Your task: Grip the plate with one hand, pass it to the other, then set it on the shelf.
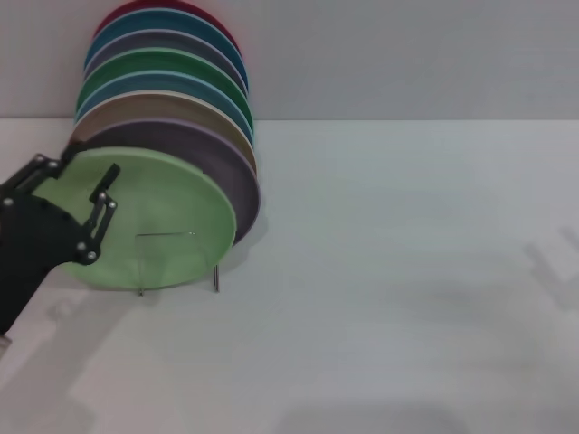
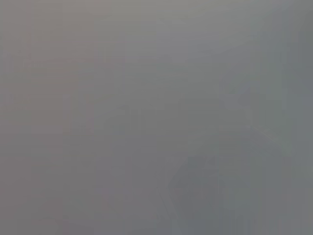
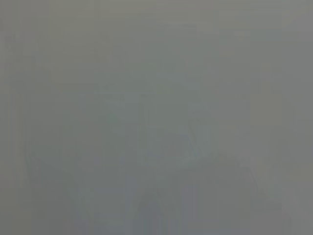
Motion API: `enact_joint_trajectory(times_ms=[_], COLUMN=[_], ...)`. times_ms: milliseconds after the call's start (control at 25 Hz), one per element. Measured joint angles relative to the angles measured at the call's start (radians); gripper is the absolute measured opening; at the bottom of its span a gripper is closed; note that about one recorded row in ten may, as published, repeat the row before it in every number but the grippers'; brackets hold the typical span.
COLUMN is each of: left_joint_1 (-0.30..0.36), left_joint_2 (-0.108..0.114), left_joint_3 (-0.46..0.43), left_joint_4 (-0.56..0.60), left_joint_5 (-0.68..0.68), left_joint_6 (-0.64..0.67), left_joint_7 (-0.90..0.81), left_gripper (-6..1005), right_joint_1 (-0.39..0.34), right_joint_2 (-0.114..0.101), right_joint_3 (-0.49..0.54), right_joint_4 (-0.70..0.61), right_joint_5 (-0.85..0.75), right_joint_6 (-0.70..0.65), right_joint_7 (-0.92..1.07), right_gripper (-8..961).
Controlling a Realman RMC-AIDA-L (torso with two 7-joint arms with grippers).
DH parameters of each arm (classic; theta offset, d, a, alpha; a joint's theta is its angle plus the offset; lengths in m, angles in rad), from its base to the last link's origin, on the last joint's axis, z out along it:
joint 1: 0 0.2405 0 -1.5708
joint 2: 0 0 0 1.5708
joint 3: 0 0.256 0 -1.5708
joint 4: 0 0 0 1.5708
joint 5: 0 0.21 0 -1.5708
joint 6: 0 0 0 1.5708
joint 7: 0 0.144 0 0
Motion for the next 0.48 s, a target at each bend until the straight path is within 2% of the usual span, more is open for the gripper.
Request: enact_joint_trajectory(times_ms=[200,280,480], left_joint_1=[0.064,0.073,0.134], left_joint_2=[-0.017,-0.017,-0.026], left_joint_3=[-0.045,-0.044,-0.065], left_joint_4=[-0.046,-0.053,-0.074], left_joint_5=[0.001,0.002,-0.006], left_joint_6=[0.059,0.067,0.137], left_joint_7=[0.020,0.023,-0.001], left_gripper=[471,542,649], right_joint_1=[0.008,0.009,0.002], right_joint_2=[0.004,0.004,0.006], right_joint_3=[-0.001,-0.001,0.002], right_joint_4=[-0.030,-0.032,-0.034], right_joint_5=[0.003,0.003,0.009], right_joint_6=[-0.006,-0.008,-0.009], right_joint_7=[-0.073,-0.081,-0.142], right_gripper=[732,736,746])
